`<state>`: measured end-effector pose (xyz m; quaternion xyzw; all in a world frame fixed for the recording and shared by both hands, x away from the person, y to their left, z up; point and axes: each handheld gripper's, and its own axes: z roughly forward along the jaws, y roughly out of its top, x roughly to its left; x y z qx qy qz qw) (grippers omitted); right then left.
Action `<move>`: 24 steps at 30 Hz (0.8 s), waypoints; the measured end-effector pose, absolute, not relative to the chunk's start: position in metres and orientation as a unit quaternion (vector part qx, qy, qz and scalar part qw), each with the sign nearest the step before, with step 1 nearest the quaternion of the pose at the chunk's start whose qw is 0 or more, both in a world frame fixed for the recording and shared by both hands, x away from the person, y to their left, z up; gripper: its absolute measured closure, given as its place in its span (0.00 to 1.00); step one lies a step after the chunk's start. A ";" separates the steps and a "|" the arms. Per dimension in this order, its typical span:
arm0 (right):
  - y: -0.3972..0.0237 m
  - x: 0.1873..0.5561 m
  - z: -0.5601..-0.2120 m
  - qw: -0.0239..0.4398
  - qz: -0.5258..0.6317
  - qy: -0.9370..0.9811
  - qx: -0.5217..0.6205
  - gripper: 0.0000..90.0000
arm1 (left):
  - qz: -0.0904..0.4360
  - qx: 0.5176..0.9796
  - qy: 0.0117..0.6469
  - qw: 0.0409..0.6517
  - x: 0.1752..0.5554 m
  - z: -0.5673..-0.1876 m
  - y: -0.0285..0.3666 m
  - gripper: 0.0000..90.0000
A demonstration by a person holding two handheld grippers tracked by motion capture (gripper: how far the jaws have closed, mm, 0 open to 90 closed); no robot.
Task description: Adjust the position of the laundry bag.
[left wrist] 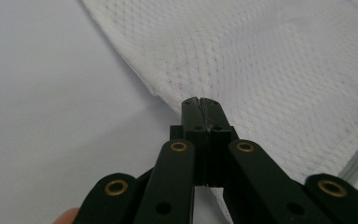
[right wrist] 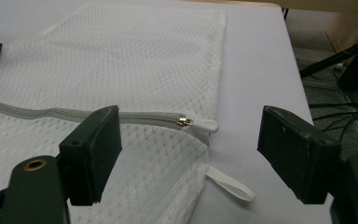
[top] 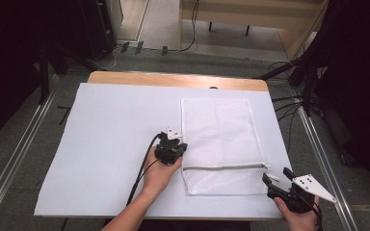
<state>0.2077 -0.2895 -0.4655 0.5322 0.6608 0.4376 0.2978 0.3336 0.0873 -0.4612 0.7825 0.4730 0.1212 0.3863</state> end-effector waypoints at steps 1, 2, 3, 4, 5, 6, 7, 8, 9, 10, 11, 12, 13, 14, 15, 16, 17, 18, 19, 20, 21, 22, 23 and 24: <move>-0.289 0.208 -0.465 0.298 0.438 0.661 0.532 0.25 | 0.121 0.782 0.473 0.388 0.332 -0.459 0.091 1.00; -0.289 0.207 -0.465 0.298 0.438 0.660 0.532 0.25 | 0.121 0.780 0.474 0.391 0.331 -0.457 0.094 1.00; -0.289 0.207 -0.465 0.299 0.438 0.660 0.533 0.25 | 0.123 0.779 0.474 0.393 0.330 -0.456 0.098 1.00; -0.289 0.207 -0.465 0.298 0.438 0.661 0.531 0.25 | 0.126 0.777 0.476 0.392 0.328 -0.454 0.102 1.00; -0.289 0.207 -0.464 0.300 0.438 0.661 0.530 0.25 | 0.126 0.774 0.479 0.394 0.327 -0.454 0.108 1.00; -0.289 0.206 -0.464 0.299 0.438 0.661 0.530 0.25 | 0.126 0.771 0.482 0.396 0.326 -0.453 0.113 1.00; -0.289 0.206 -0.464 0.299 0.439 0.661 0.529 0.25 | 0.128 0.770 0.484 0.396 0.325 -0.453 0.118 1.00; -0.288 0.205 -0.463 0.300 0.440 0.661 0.530 0.25 | 0.130 0.769 0.486 0.395 0.324 -0.453 0.124 1.00; -0.288 0.205 -0.463 0.301 0.440 0.661 0.528 0.25 | 0.130 0.766 0.489 0.396 0.322 -0.453 0.129 1.00; -0.288 0.205 -0.463 0.301 0.440 0.662 0.527 0.25 | 0.129 0.763 0.493 0.396 0.320 -0.453 0.135 1.00; -0.287 0.205 -0.463 0.300 0.440 0.662 0.527 0.25 | 0.130 0.762 0.495 0.397 0.318 -0.453 0.141 1.00; -0.287 0.205 -0.463 0.299 0.440 0.663 0.527 0.25 | 0.130 0.760 0.498 0.397 0.316 -0.453 0.146 1.00; -0.286 0.205 -0.463 0.299 0.440 0.666 0.523 0.25 | 0.132 0.758 0.500 0.397 0.313 -0.452 0.152 1.00; -0.285 0.205 -0.463 0.297 0.441 0.666 0.523 0.25 | 0.134 0.758 0.500 0.396 0.309 -0.452 0.157 1.00; -0.284 0.205 -0.463 0.296 0.441 0.668 0.522 0.25 | 0.137 0.758 0.500 0.395 0.306 -0.451 0.162 1.00; -0.283 0.205 -0.462 0.294 0.443 0.669 0.520 0.24 | 0.140 0.759 0.501 0.392 0.303 -0.451 0.168 1.00; -0.282 0.205 -0.462 0.292 0.444 0.670 0.518 0.24 | 0.141 0.757 0.503 0.392 0.300 -0.450 0.173 1.00; -0.281 0.204 -0.462 0.289 0.444 0.672 0.517 0.24 | 0.142 0.753 0.507 0.395 0.297 -0.449 0.179 1.00; -0.280 0.204 -0.462 0.287 0.445 0.674 0.515 0.24 | 0.144 0.751 0.509 0.395 0.294 -0.448 0.185 1.00; -0.279 0.204 -0.461 0.286 0.447 0.675 0.513 0.24 | 0.145 0.747 0.512 0.398 0.291 -0.448 0.192 1.00; -0.278 0.204 -0.461 0.285 0.448 0.675 0.512 0.24 | 0.145 0.743 0.516 0.400 0.288 -0.447 0.198 1.00; -0.277 0.203 -0.460 0.283 0.449 0.676 0.512 0.24 | 0.145 0.743 0.516 0.401 0.285 -0.447 0.204 1.00; -0.277 0.203 -0.460 0.283 0.451 0.675 0.511 0.24 | 0.145 0.742 0.519 0.399 0.281 -0.448 0.210 1.00; -0.276 0.203 -0.460 0.281 0.453 0.675 0.510 0.24 | 0.145 0.740 0.521 0.400 0.277 -0.449 0.215 1.00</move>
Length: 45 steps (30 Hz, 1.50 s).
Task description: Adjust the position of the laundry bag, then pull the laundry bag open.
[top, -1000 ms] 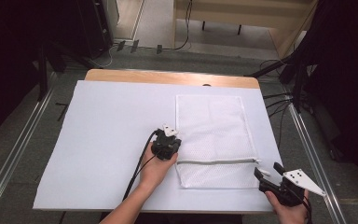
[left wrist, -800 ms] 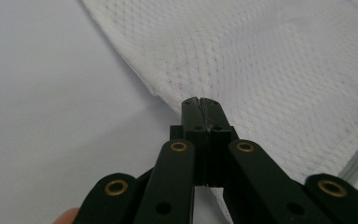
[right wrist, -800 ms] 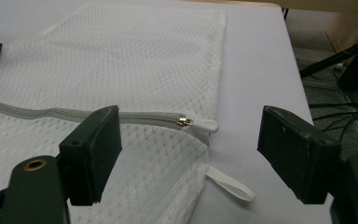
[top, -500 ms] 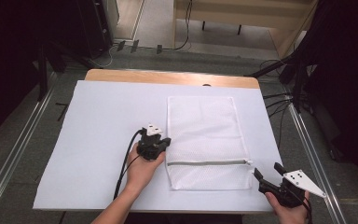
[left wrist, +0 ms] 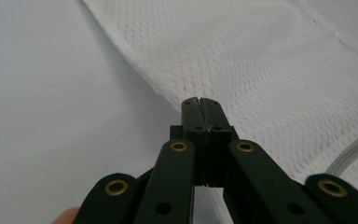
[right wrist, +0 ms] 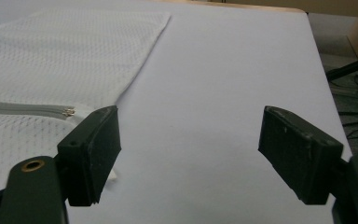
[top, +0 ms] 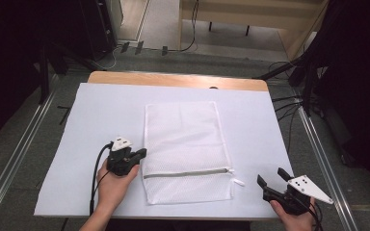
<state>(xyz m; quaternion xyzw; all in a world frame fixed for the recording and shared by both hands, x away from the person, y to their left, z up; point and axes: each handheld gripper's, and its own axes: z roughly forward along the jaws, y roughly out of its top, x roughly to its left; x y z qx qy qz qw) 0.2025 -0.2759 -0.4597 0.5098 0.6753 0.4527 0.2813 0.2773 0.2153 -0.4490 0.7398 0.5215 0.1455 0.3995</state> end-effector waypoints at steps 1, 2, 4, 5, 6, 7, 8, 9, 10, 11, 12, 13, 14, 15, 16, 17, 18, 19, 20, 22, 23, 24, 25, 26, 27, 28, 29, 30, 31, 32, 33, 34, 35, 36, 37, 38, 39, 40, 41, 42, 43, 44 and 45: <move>-0.275 0.202 -0.459 0.278 0.455 0.675 0.510 0.24 | 0.146 0.738 0.525 0.399 0.274 -0.450 0.220 1.00; -0.274 0.202 -0.459 0.278 0.456 0.675 0.508 0.24 | 0.146 0.735 0.528 0.399 0.271 -0.451 0.225 1.00; -0.272 0.202 -0.459 0.273 0.458 0.678 0.506 0.25 | 0.150 0.730 0.534 0.401 0.270 -0.450 0.234 1.00; -0.270 0.202 -0.458 0.270 0.459 0.680 0.504 0.25 | 0.151 0.729 0.535 0.400 0.270 -0.450 0.238 1.00; -0.269 0.202 -0.458 0.269 0.461 0.681 0.502 0.25 | 0.155 0.729 0.536 0.398 0.271 -0.450 0.241 1.00; -0.267 0.201 -0.458 0.267 0.461 0.682 0.501 0.25 | 0.154 0.725 0.540 0.399 0.272 -0.451 0.244 1.00; -0.266 0.201 -0.458 0.266 0.461 0.685 0.498 0.25 | 0.153 0.722 0.543 0.399 0.273 -0.451 0.246 1.00; -0.264 0.200 -0.458 0.264 0.462 0.686 0.497 0.25 | 0.154 0.723 0.542 0.399 0.274 -0.452 0.247 1.00; -0.262 0.200 -0.458 0.262 0.463 0.688 0.494 0.25 | 0.155 0.726 0.542 0.394 0.274 -0.453 0.247 1.00; -0.260 0.199 -0.458 0.261 0.465 0.690 0.490 0.25 | 0.158 0.727 0.540 0.392 0.275 -0.453 0.246 1.00; -0.258 0.199 -0.458 0.260 0.466 0.690 0.489 0.25 | 0.159 0.728 0.540 0.391 0.275 -0.454 0.245 1.00; -0.256 0.199 -0.458 0.258 0.468 0.692 0.485 0.26 | 0.164 0.730 0.537 0.389 0.275 -0.454 0.244 1.00; -0.253 0.199 -0.458 0.256 0.471 0.694 0.480 0.26 | 0.167 0.731 0.535 0.388 0.275 -0.454 0.244 1.00; -0.252 0.199 -0.458 0.254 0.473 0.696 0.477 0.27 | 0.172 0.730 0.534 0.391 0.275 -0.454 0.244 1.00; -0.250 0.198 -0.457 0.252 0.475 0.697 0.473 0.28 | 0.178 0.728 0.535 0.391 0.274 -0.453 0.244 0.95; -0.247 0.198 -0.457 0.249 0.479 0.699 0.469 0.30 | 0.184 0.724 0.538 0.391 0.274 -0.452 0.244 0.86; -0.245 0.198 -0.456 0.244 0.484 0.700 0.464 0.34 | 0.189 0.720 0.541 0.391 0.273 -0.451 0.245 0.78; -0.244 0.198 -0.456 0.236 0.489 0.702 0.461 0.37 | 0.195 0.715 0.543 0.395 0.272 -0.448 0.245 0.74; -0.241 0.198 -0.456 0.225 0.493 0.705 0.457 0.40 | 0.198 0.711 0.545 0.398 0.271 -0.447 0.245 0.68; -0.236 0.199 -0.456 0.213 0.494 0.711 0.453 0.44 | 0.203 0.706 0.545 0.404 0.269 -0.443 0.244 0.62; -0.232 0.200 -0.456 0.210 0.496 0.713 0.450 0.48 | 0.204 0.706 0.543 0.407 0.268 -0.441 0.243 0.61; -0.229 0.200 -0.457 0.208 0.496 0.714 0.448 0.49 | 0.205 0.704 0.541 0.411 0.267 -0.439 0.242 0.59; -0.225 0.200 -0.457 0.202 0.497 0.716 0.447 0.50 | 0.204 0.705 0.537 0.416 0.265 -0.436 0.239 0.59; -0.221 0.202 -0.459 0.190 0.499 0.718 0.446 0.51 | 0.203 0.706 0.533 0.419 0.264 -0.435 0.237 0.59; -0.218 0.204 -0.460 0.180 0.501 0.721 0.444 0.52 | 0.204 0.708 0.529 0.422 0.263 -0.434 0.233 0.59; -0.215 0.206 -0.463 0.161 0.504 0.725 0.442 0.53 | 0.200 0.710 0.525 0.425 0.262 -0.433 0.230 0.58; -0.212 0.209 -0.465 0.144 0.504 0.730 0.439 0.55 | 0.196 0.713 0.520 0.427 0.261 -0.433 0.226 0.59; -0.209 0.210 -0.468 0.138 0.503 0.733 0.437 0.56 | 0.194 0.717 0.515 0.428 0.260 -0.433 0.222 0.58; -0.206 0.211 -0.470 0.141 0.501 0.734 0.437 0.57 | 0.191 0.722 0.508 0.429 0.259 -0.432 0.217 0.58; -0.202 0.212 -0.472 0.146 0.496 0.734 0.440 0.58 | 0.188 0.724 0.505 0.430 0.258 -0.432 0.214 0.58; -0.201 0.213 -0.473 0.149 0.493 0.736 0.440 0.58 | 0.185 0.727 0.501 0.432 0.258 -0.432 0.210 0.58; -0.199 0.213 -0.474 0.152 0.493 0.735 0.440 0.58 | 0.183 0.730 0.496 0.433 0.257 -0.433 0.207 0.58; -0.198 0.214 -0.474 0.154 0.492 0.735 0.440 0.58 | 0.183 0.732 0.494 0.433 0.257 -0.433 0.204 0.58; -0.197 0.215 -0.475 0.159 0.489 0.735 0.441 0.57 | 0.179 0.734 0.490 0.434 0.256 -0.433 0.202 0.58; -0.196 0.216 -0.476 0.166 0.484 0.736 0.443 0.55 | 0.175 0.736 0.487 0.436 0.256 -0.433 0.199 0.58; -0.195 0.217 -0.477 0.170 0.480 0.738 0.443 0.54 | 0.174 0.738 0.485 0.436 0.256 -0.434 0.197 0.58; -0.194 0.218 -0.477 0.170 0.478 0.739 0.444 0.53 | 0.171 0.740 0.482 0.437 0.255 -0.434 0.195 0.58; -0.193 0.218 -0.478 0.167 0.474 0.741 0.446 0.53 | 0.170 0.741 0.480 0.437 0.255 -0.434 0.193 0.58; -0.192 0.219 -0.478 0.162 0.472 0.743 0.446 0.52 | 0.169 0.743 0.478 0.438 0.255 -0.434 0.191 0.58; -0.191 0.219 -0.479 0.158 0.472 0.744 0.446 0.50 | 0.166 0.744 0.475 0.439 0.254 -0.434 0.189 0.58; -0.189 0.219 -0.479 0.154 0.471 0.745 0.448 0.48 | 0.165 0.745 0.474 0.440 0.254 -0.434 0.187 0.58; -0.188 0.219 -0.479 0.151 0.471 0.745 0.448 0.47 | 0.163 0.746 0.473 0.439 0.254 -0.434 0.186 0.58; -0.187 0.220 -0.480 0.148 0.470 0.745 0.449 0.47 | 0.160 0.748 0.471 0.440 0.253 -0.434 0.184 0.58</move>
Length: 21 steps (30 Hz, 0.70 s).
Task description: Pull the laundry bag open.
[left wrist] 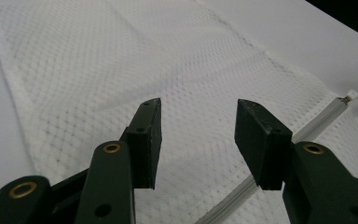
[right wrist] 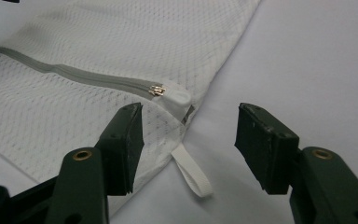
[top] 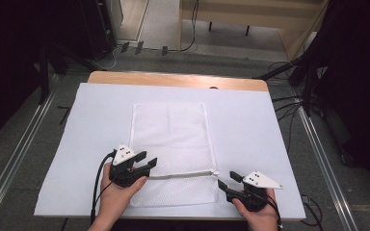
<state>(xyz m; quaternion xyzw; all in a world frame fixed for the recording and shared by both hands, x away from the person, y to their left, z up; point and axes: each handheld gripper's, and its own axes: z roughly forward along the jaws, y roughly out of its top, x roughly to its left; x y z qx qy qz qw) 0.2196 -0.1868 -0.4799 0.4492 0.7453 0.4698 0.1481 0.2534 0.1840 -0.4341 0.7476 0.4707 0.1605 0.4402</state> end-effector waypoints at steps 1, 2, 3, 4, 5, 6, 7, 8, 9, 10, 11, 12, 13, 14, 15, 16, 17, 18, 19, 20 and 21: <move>-0.186 0.221 -0.481 0.140 0.471 0.746 0.450 0.47 | 0.160 0.748 0.471 0.440 0.253 -0.434 0.183 0.58; -0.185 0.222 -0.482 0.134 0.471 0.746 0.452 0.46 | 0.158 0.748 0.469 0.442 0.253 -0.434 0.181 0.58; -0.184 0.223 -0.483 0.131 0.470 0.746 0.454 0.46 | 0.157 0.750 0.467 0.442 0.253 -0.434 0.180 0.58; -0.184 0.223 -0.483 0.131 0.470 0.746 0.454 0.46 | 0.157 0.750 0.467 0.442 0.253 -0.434 0.180 0.58; -0.183 0.224 -0.484 0.131 0.469 0.747 0.453 0.47 | 0.156 0.751 0.465 0.442 0.253 -0.434 0.178 0.58; -0.181 0.224 -0.485 0.129 0.465 0.750 0.452 0.47 | 0.154 0.754 0.462 0.441 0.253 -0.435 0.175 0.58; -0.181 0.224 -0.485 0.129 0.465 0.750 0.452 0.47 | 0.154 0.754 0.462 0.441 0.253 -0.435 0.175 0.58; -0.181 0.224 -0.485 0.130 0.463 0.752 0.451 0.47 | 0.152 0.755 0.460 0.442 0.253 -0.435 0.173 0.58; -0.180 0.225 -0.485 0.134 0.460 0.752 0.453 0.48 | 0.152 0.756 0.459 0.441 0.253 -0.436 0.172 0.58; -0.179 0.225 -0.485 0.132 0.459 0.753 0.453 0.49 | 0.152 0.757 0.458 0.441 0.253 -0.436 0.171 0.58; -0.179 0.225 -0.485 0.128 0.458 0.755 0.452 0.49 | 0.150 0.758 0.456 0.441 0.253 -0.436 0.169 0.59; -0.178 0.226 -0.486 0.130 0.456 0.757 0.450 0.49 | 0.149 0.760 0.454 0.440 0.253 -0.436 0.168 0.59; -0.176 0.226 -0.487 0.128 0.452 0.760 0.449 0.51 | 0.148 0.761 0.453 0.441 0.253 -0.437 0.166 0.59; -0.175 0.226 -0.487 0.124 0.451 0.763 0.446 0.52 | 0.146 0.762 0.451 0.441 0.253 -0.437 0.165 0.59; -0.174 0.226 -0.488 0.121 0.451 0.767 0.441 0.52 | 0.146 0.763 0.451 0.441 0.253 -0.437 0.163 0.59; -0.171 0.226 -0.489 0.123 0.447 0.773 0.433 0.54 | 0.143 0.766 0.446 0.440 0.252 -0.437 0.160 0.59; -0.171 0.226 -0.489 0.123 0.447 0.773 0.433 0.54 | 0.143 0.766 0.446 0.440 0.252 -0.437 0.160 0.59; -0.167 0.226 -0.489 0.126 0.447 0.773 0.432 0.55 | 0.140 0.767 0.444 0.441 0.251 -0.438 0.155 0.59; -0.166 0.226 -0.489 0.127 0.447 0.772 0.433 0.55 | 0.139 0.769 0.442 0.441 0.251 -0.438 0.152 0.59; -0.164 0.225 -0.490 0.136 0.440 0.774 0.435 0.54 | 0.136 0.771 0.438 0.442 0.251 -0.438 0.150 0.59; -0.162 0.225 -0.490 0.150 0.431 0.776 0.436 0.54 | 0.136 0.771 0.438 0.442 0.251 -0.438 0.150 0.59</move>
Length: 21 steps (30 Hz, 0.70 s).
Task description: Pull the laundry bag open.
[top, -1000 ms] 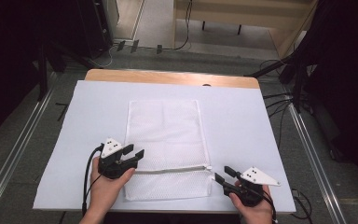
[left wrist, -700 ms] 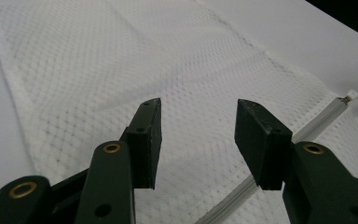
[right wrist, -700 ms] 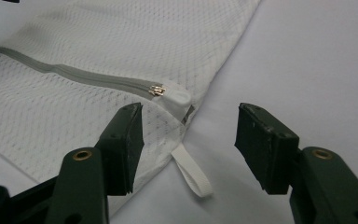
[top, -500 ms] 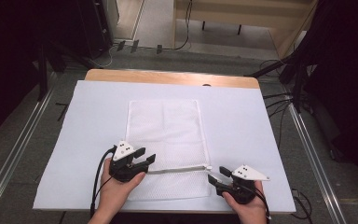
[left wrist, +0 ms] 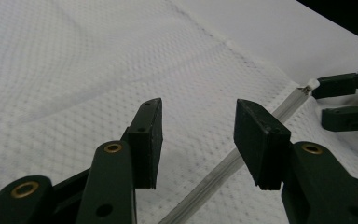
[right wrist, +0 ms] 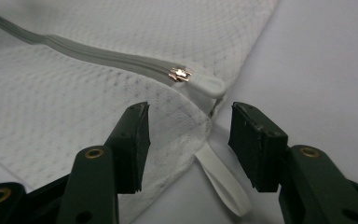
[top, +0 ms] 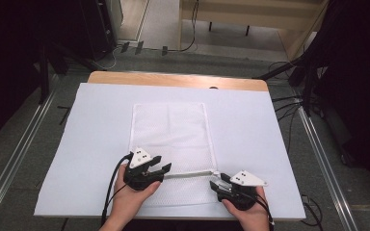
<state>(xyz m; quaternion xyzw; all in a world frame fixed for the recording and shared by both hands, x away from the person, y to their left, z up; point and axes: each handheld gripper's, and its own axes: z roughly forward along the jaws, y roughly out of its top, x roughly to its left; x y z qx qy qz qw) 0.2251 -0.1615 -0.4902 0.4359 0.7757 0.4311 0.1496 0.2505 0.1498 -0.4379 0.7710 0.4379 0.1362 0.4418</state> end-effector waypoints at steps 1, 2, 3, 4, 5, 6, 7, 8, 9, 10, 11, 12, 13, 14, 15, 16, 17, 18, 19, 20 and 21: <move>-0.160 0.225 -0.491 0.154 0.423 0.777 0.439 0.55 | 0.135 0.775 0.432 0.442 0.250 -0.438 0.145 0.59; -0.159 0.225 -0.492 0.159 0.423 0.776 0.439 0.57 | 0.135 0.775 0.432 0.442 0.250 -0.438 0.145 0.59; -0.159 0.225 -0.492 0.159 0.423 0.776 0.439 0.57 | 0.136 0.776 0.429 0.442 0.249 -0.438 0.142 0.59; -0.159 0.224 -0.492 0.164 0.419 0.775 0.443 0.64 | 0.132 0.778 0.423 0.445 0.248 -0.438 0.137 0.59; -0.158 0.224 -0.492 0.171 0.418 0.773 0.445 0.67 | 0.132 0.778 0.423 0.445 0.248 -0.438 0.137 0.59; -0.158 0.224 -0.492 0.171 0.418 0.773 0.445 0.67 | 0.131 0.781 0.420 0.443 0.248 -0.438 0.134 0.59; -0.157 0.222 -0.493 0.181 0.414 0.773 0.446 0.70 | 0.126 0.784 0.415 0.444 0.247 -0.439 0.129 0.58; -0.157 0.222 -0.493 0.181 0.414 0.773 0.446 0.70 | 0.126 0.784 0.415 0.444 0.247 -0.439 0.129 0.58; -0.157 0.222 -0.493 0.184 0.413 0.774 0.443 0.70 | 0.123 0.787 0.412 0.443 0.247 -0.440 0.125 0.58; -0.155 0.221 -0.493 0.191 0.409 0.775 0.442 0.70 | 0.122 0.792 0.406 0.440 0.247 -0.440 0.121 0.57; -0.153 0.220 -0.493 0.197 0.407 0.776 0.439 0.72 | 0.121 0.794 0.402 0.440 0.247 -0.440 0.118 0.57; -0.152 0.219 -0.493 0.197 0.408 0.778 0.436 0.76 | 0.119 0.796 0.399 0.440 0.247 -0.440 0.116 0.57; -0.151 0.219 -0.494 0.199 0.408 0.778 0.434 0.77 | 0.111 0.798 0.396 0.441 0.247 -0.440 0.110 0.57; -0.151 0.219 -0.494 0.199 0.408 0.778 0.434 0.77 | 0.111 0.798 0.396 0.441 0.247 -0.440 0.110 0.56; -0.151 0.218 -0.494 0.196 0.411 0.778 0.433 0.82 | 0.105 0.804 0.388 0.438 0.248 -0.440 0.102 0.56; -0.151 0.219 -0.494 0.198 0.411 0.777 0.434 0.85 | 0.103 0.806 0.385 0.437 0.248 -0.440 0.100 0.56; -0.151 0.219 -0.494 0.198 0.410 0.775 0.438 0.88 | 0.103 0.806 0.385 0.437 0.248 -0.440 0.100 0.56; -0.151 0.219 -0.494 0.198 0.410 0.775 0.438 0.88 | 0.096 0.807 0.384 0.438 0.248 -0.440 0.095 0.56; -0.152 0.219 -0.494 0.189 0.416 0.771 0.442 0.98 | 0.088 0.809 0.380 0.439 0.250 -0.441 0.087 0.56; -0.152 0.219 -0.494 0.189 0.416 0.771 0.442 0.98 | 0.088 0.809 0.380 0.439 0.250 -0.441 0.087 0.56; -0.153 0.220 -0.494 0.184 0.420 0.770 0.444 0.99 | 0.080 0.810 0.379 0.441 0.252 -0.442 0.077 0.57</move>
